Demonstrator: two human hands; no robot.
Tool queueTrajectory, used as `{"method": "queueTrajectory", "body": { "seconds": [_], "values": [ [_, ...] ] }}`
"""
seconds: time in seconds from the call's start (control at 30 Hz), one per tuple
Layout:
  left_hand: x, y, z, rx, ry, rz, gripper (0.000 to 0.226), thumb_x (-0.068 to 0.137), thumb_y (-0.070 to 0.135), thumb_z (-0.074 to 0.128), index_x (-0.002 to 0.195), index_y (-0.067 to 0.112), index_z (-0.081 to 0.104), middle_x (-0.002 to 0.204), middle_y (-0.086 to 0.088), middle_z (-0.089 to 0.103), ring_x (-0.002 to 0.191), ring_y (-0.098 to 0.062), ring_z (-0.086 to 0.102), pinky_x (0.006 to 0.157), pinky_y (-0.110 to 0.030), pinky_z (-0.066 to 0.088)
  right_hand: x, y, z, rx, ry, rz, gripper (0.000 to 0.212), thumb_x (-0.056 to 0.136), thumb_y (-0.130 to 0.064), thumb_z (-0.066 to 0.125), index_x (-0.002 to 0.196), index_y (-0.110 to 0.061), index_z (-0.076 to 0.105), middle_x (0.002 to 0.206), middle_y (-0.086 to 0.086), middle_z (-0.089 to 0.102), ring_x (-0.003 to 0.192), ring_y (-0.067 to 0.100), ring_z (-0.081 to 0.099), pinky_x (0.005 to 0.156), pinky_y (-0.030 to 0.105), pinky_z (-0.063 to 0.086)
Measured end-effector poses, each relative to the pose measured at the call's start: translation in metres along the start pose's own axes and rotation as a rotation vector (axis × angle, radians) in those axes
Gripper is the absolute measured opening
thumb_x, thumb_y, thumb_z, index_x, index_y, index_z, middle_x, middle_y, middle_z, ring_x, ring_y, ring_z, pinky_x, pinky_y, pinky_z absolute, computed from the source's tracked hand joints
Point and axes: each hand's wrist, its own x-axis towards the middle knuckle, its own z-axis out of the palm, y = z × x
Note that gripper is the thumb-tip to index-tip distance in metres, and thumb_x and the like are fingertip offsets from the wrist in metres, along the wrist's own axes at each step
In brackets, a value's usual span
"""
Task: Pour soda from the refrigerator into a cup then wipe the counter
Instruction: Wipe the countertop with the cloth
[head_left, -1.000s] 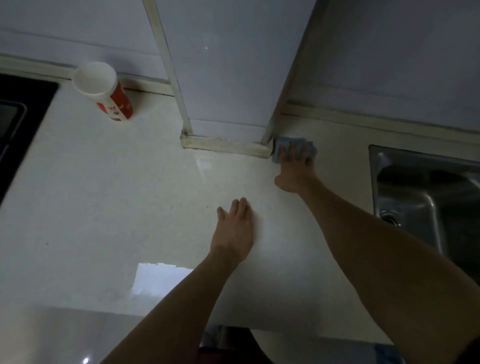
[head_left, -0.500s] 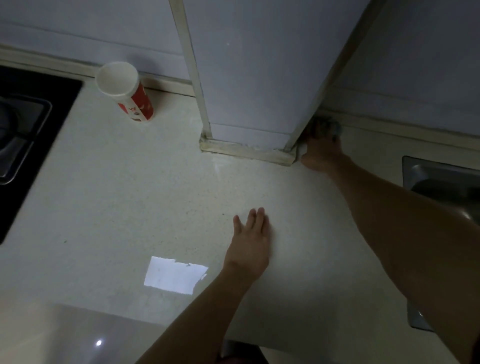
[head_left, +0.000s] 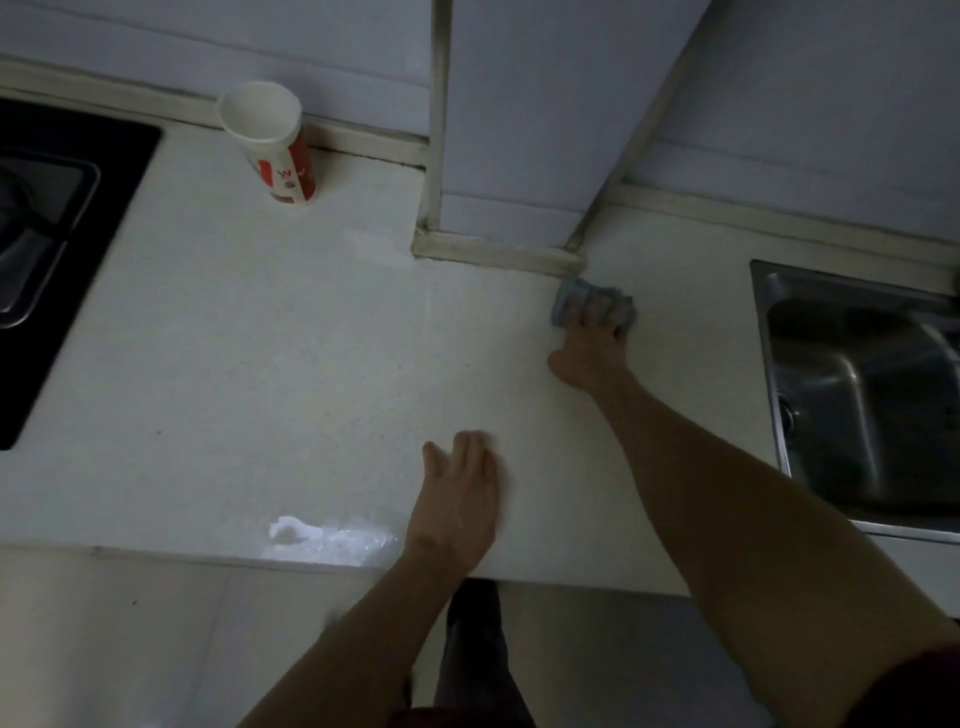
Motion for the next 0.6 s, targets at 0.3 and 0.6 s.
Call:
{"method": "queueTrajectory", "body": {
  "seconds": [0.3,0.6],
  "values": [
    [-0.048,-0.018,0.02,-0.054,-0.006,0.007,0.065,0.09,0.013,0.047,0.148,-0.002,0.02,0.156,-0.02,0.016,0.144,-0.038,0.014,0.116,-0.057,0.016,0.014,-0.056,-0.004,-0.026,0.0,-0.073,0.089,0.094,-0.038,0.048,0.152,-0.018,-0.016,0.159,0.011,-0.022,0.146,0.036,-0.02,0.117,0.05,-0.01],
    [-0.077,-0.026,0.031,-0.07,-0.05,-0.02,0.061,0.09,0.015,0.048,0.146,0.001,0.028,0.153,-0.019,0.02,0.141,-0.034,0.021,0.115,-0.053,0.022,-0.049,-0.046,0.036,-0.04,-0.016,-0.213,0.093,0.09,-0.031,0.054,0.154,-0.019,-0.012,0.16,0.009,-0.021,0.145,0.038,-0.021,0.119,0.053,0.0]
  ]
}}
